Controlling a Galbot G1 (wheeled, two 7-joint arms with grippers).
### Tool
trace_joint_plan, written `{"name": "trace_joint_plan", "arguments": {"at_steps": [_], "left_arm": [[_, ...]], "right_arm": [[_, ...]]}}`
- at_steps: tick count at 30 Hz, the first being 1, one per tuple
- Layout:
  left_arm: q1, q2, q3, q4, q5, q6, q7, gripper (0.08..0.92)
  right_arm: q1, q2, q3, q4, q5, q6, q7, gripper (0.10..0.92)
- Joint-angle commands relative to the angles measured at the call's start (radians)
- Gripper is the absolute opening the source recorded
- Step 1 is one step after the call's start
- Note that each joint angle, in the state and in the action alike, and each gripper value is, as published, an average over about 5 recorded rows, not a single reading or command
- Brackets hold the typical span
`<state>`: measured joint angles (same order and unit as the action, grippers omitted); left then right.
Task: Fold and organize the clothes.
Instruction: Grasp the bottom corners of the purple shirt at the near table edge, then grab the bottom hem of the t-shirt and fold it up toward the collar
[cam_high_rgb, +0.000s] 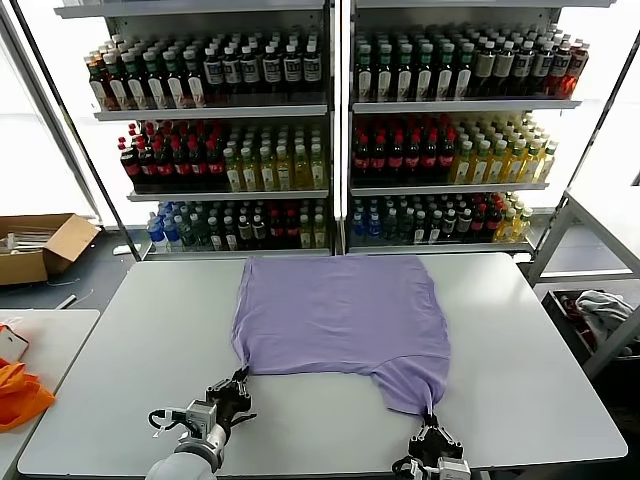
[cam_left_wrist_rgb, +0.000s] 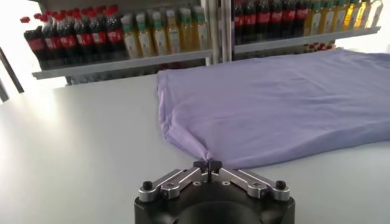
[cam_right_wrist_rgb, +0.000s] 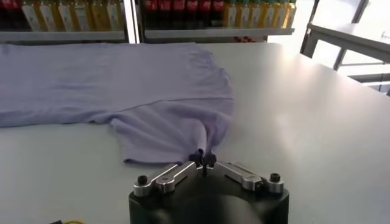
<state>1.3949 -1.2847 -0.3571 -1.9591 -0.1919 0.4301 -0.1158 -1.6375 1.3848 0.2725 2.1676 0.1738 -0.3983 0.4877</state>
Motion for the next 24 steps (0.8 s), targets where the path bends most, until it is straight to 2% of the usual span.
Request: {"name": "trace_joint_plan", "arguments": {"at_steps": [1, 6, 12, 24], "left_arm": [[-0.018, -0.022, -0.004, -0.045, 0.002, -0.091, -0.004, 0.084], [-0.065, -0.034, -0.009, -0.009, -0.016, -0.144, 0.001, 0.084], [-0.142, -0.036, -0.02, 0.034, -0.06, -0.152, 0.001, 0.084], [-0.293, -0.01, -0.003, 0.2, -0.077, -0.126, -0.002, 0.084]], "right_arm": [[0.037, 0.001, 0.025, 0.045, -0.034, 0.087, -0.032, 0.108], [0.134, -0.006, 0.042, 0.017, -0.023, 0.13, -0.046, 0.108], [0.294, -0.011, 0.05, -0.047, -0.008, 0.138, -0.056, 0.108], [0.52, -0.028, 0.036, -0.293, 0.027, 0.122, -0.065, 0.108]]}}
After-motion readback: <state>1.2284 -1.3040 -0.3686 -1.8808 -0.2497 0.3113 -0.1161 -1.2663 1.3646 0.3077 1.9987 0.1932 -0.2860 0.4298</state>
